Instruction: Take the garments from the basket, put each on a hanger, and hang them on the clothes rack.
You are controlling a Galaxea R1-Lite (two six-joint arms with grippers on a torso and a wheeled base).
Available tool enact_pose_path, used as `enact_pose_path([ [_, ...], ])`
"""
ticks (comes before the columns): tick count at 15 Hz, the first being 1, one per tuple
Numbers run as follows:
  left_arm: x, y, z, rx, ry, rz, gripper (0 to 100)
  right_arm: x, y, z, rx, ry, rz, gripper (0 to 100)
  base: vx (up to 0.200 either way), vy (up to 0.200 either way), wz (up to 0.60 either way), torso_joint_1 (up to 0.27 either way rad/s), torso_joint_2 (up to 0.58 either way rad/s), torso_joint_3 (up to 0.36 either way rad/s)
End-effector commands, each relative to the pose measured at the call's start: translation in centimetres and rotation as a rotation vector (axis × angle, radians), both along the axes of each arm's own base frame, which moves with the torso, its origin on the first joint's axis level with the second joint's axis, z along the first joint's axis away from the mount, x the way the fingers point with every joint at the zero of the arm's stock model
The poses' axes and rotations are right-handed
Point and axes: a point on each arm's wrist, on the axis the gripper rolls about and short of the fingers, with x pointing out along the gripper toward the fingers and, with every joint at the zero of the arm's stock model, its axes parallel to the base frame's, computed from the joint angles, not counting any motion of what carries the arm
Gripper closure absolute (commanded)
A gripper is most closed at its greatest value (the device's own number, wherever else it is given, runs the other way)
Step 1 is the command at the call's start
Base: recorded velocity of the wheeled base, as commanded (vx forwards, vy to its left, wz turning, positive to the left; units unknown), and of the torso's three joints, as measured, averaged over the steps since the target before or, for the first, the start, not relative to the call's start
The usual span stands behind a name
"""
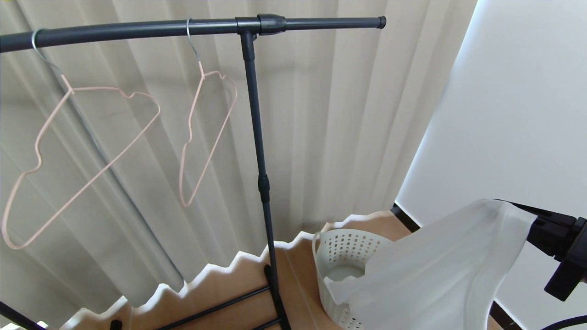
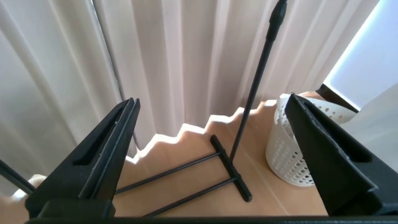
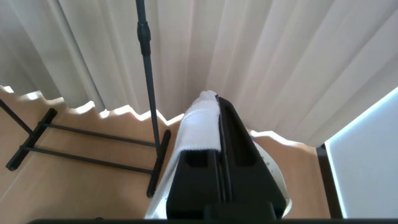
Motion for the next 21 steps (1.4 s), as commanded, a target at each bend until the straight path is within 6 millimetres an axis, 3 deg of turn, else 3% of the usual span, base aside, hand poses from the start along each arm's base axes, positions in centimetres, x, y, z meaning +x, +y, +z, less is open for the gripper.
enact_pose_path([
  [1, 0.01, 0.00, 0.01, -0.001, 0.001, 0.000, 0, 0.03, 0.02, -0.02, -0.001, 0.001, 0.000, 100, 0.000, 0.000, 0.00, 0.183, -0.52, -0.334],
  [10, 0.01, 0.00, 0.01, -0.001, 0.001, 0.000, 0, 0.02, 0.02, -0.14, -0.004, 0.003, 0.002, 100, 0.000, 0.000, 0.00, 0.225, -0.58, -0.342],
  [21, 0.01, 0.00, 0.02, 0.002, 0.000, 0.000, 0, -0.10, -0.02, -0.23, -0.017, -0.008, 0.007, 100, 0.000, 0.000, 0.00, 0.175, -0.40, -0.158],
])
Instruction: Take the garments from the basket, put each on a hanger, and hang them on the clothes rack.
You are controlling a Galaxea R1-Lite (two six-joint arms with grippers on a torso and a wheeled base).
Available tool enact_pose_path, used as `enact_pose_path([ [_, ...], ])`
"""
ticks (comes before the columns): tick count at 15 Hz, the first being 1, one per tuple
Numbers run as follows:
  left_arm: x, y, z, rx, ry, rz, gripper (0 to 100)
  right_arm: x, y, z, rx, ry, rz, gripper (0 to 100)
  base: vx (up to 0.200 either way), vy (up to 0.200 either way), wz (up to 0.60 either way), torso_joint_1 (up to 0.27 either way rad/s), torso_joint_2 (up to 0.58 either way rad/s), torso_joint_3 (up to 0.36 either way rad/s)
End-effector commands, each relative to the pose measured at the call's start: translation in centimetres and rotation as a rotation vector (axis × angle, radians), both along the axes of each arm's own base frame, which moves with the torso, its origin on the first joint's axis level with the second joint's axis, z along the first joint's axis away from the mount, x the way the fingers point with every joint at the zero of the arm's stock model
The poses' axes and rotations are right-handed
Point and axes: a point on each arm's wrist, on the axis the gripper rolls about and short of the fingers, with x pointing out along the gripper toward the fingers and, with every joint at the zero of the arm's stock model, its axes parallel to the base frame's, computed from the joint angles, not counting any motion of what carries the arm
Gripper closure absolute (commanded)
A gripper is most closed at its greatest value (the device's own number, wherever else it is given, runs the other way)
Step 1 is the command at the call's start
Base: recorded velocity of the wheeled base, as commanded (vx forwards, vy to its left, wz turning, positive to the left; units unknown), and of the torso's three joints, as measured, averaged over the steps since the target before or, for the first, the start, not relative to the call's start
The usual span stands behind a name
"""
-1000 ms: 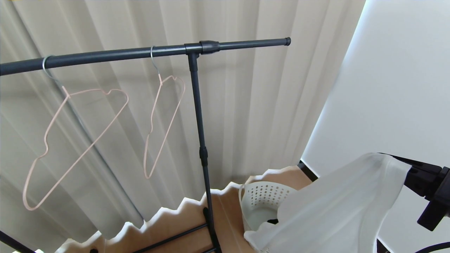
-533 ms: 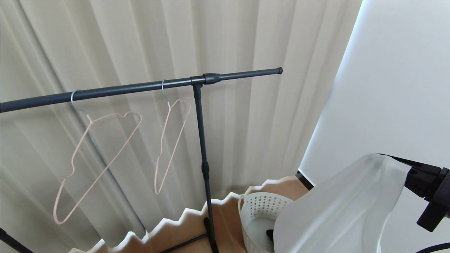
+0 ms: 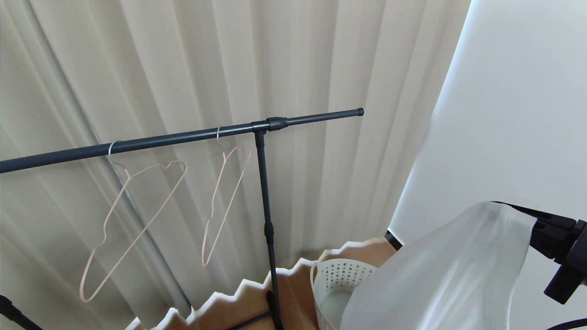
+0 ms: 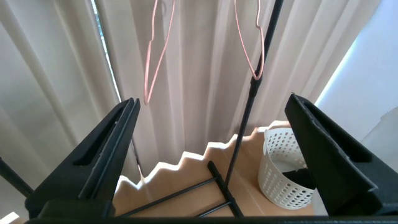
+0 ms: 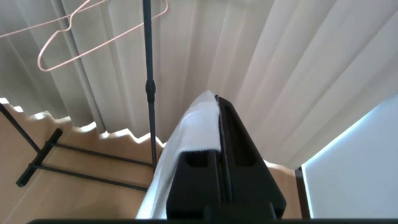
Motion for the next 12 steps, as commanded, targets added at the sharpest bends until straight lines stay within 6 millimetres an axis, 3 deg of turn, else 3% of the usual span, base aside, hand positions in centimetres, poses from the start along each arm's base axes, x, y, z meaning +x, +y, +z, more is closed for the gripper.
enact_pose_path([
  [1, 0.01, 0.00, -0.01, 0.000, 0.003, 0.000, 0, -0.03, -0.02, -0.11, -0.003, 0.002, 0.002, 100, 0.000, 0.000, 0.00, 0.163, -0.36, -0.183],
  [7, 0.01, 0.00, 0.01, 0.000, 0.001, 0.000, 0, -0.03, 0.01, -0.23, -0.016, -0.002, 0.013, 100, 0.000, 0.000, 0.00, 0.164, -0.35, -0.192],
  [12, 0.01, 0.00, 0.01, 0.000, 0.001, 0.000, 0, -0.01, 0.02, -0.30, -0.016, 0.002, 0.014, 100, 0.000, 0.000, 0.00, 0.012, -0.03, -0.011],
])
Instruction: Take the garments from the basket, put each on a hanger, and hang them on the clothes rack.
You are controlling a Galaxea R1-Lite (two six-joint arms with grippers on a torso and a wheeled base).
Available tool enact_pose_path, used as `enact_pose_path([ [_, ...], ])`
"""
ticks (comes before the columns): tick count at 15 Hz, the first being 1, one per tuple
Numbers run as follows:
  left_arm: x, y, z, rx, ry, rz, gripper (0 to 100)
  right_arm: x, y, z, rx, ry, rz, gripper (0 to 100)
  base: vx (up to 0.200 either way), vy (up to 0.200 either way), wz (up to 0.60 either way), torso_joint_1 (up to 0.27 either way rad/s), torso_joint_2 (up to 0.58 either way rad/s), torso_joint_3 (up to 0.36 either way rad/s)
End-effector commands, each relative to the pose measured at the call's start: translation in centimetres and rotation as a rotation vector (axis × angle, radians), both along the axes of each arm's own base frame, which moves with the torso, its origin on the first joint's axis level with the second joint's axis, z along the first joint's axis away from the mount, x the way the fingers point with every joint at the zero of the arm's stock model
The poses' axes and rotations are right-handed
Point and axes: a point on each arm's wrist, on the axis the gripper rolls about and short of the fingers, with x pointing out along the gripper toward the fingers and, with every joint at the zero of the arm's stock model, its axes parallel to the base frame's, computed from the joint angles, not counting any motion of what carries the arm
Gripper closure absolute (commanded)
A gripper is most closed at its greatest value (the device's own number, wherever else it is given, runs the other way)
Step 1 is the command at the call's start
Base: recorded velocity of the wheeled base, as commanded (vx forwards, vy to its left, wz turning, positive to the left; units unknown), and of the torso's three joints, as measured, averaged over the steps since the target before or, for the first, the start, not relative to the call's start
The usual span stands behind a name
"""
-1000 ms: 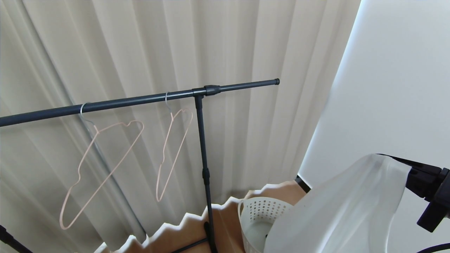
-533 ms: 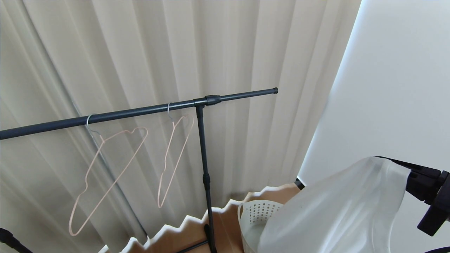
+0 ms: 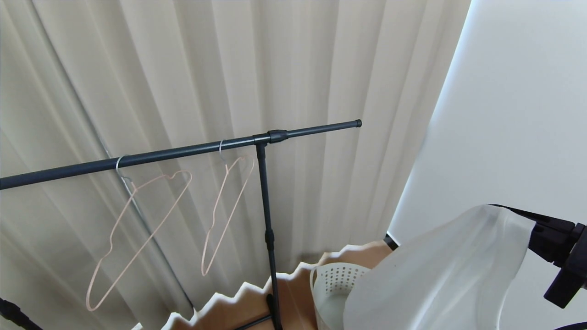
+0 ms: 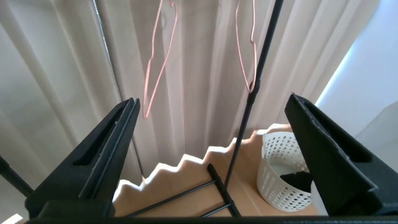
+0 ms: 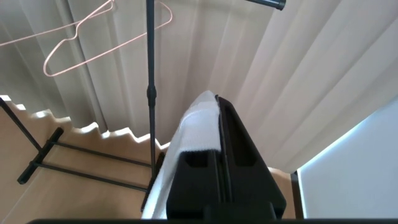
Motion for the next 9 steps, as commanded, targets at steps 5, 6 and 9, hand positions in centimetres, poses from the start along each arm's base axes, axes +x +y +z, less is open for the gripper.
enact_pose_path([
  [5, 0.01, 0.00, 0.01, 0.000, 0.001, 0.001, 0, 0.14, -0.10, -0.13, -0.005, 0.006, -0.011, 100, 0.000, 0.000, 0.48, 0.001, 0.00, 0.000],
  [6, 0.01, 0.00, 0.01, 0.000, 0.001, 0.000, 0, 0.13, -0.11, -0.17, -0.005, 0.007, -0.011, 100, 0.000, 0.000, 0.60, 0.002, 0.00, 0.007],
  [9, 0.01, 0.00, 0.01, 0.000, 0.001, 0.000, 0, 0.08, -0.11, -0.24, -0.007, 0.008, -0.009, 100, 0.000, 0.000, 0.40, 0.003, 0.00, -0.003],
])
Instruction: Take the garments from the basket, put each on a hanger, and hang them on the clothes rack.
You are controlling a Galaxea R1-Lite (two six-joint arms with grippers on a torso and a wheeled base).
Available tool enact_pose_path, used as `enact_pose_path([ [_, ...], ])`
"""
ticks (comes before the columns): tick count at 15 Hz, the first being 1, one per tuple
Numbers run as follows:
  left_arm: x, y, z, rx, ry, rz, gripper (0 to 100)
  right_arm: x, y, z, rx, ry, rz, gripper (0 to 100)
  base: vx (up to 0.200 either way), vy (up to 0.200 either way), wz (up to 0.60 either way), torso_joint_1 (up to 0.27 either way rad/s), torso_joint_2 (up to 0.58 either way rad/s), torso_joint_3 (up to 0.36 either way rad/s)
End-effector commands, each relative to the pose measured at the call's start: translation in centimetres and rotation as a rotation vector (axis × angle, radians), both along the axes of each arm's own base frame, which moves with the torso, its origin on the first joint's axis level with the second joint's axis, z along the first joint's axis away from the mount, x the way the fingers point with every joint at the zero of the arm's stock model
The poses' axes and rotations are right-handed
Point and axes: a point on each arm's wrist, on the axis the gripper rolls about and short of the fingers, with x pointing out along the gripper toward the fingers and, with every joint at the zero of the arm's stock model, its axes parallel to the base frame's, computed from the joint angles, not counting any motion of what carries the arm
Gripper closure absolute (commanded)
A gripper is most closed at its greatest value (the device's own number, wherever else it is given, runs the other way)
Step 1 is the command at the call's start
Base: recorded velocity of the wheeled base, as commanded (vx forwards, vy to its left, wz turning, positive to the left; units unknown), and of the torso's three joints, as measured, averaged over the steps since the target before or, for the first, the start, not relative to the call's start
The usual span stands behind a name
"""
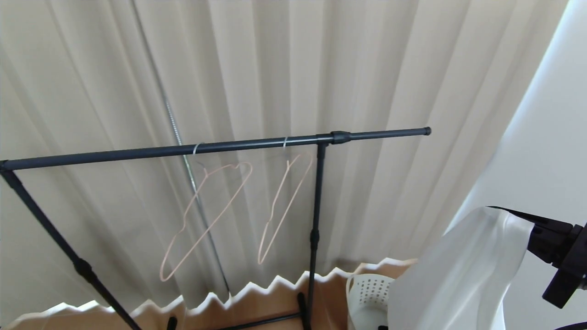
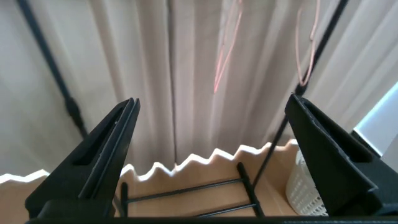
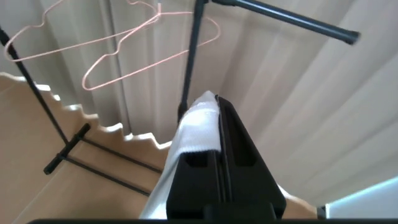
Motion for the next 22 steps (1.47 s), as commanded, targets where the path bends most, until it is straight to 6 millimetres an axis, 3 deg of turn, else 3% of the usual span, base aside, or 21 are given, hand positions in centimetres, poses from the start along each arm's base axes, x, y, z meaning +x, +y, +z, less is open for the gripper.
enact_pose_path([
  [1, 0.01, 0.00, 0.00, 0.000, 0.002, 0.000, 0, -0.02, 0.01, 0.01, 0.000, -0.002, 0.002, 100, 0.000, 0.000, 0.00, 0.000, 0.00, 0.000],
  [10, 0.01, 0.00, 0.00, -0.002, 0.002, 0.000, 0, -0.04, 0.00, -0.15, -0.024, -0.010, 0.006, 100, -0.178, 0.000, 0.00, 0.001, 0.00, 0.003],
  [14, 0.01, 0.00, 0.00, -0.002, 0.002, 0.000, 0, -0.07, -0.02, -0.13, -0.025, -0.012, 0.006, 100, 0.000, 0.200, 0.00, 0.001, 0.00, 0.002],
  [16, 0.01, 0.00, 0.00, -0.002, 0.002, 0.000, 0, -0.07, -0.02, -0.15, -0.030, -0.013, 0.007, 100, -0.200, 0.000, 0.00, 0.015, 0.00, 0.007],
  [20, 0.01, 0.00, 0.00, -0.002, 0.002, 0.000, 0, -0.06, -0.06, -0.22, -0.034, -0.014, 0.004, 100, 0.000, 0.000, 0.00, 0.000, 0.00, 0.000],
  [22, 0.01, 0.00, 0.00, -0.002, 0.002, 0.000, 0, -0.06, -0.06, -0.22, -0.035, -0.014, 0.003, 100, 0.000, 0.000, 0.60, -0.002, 0.00, 0.002],
])
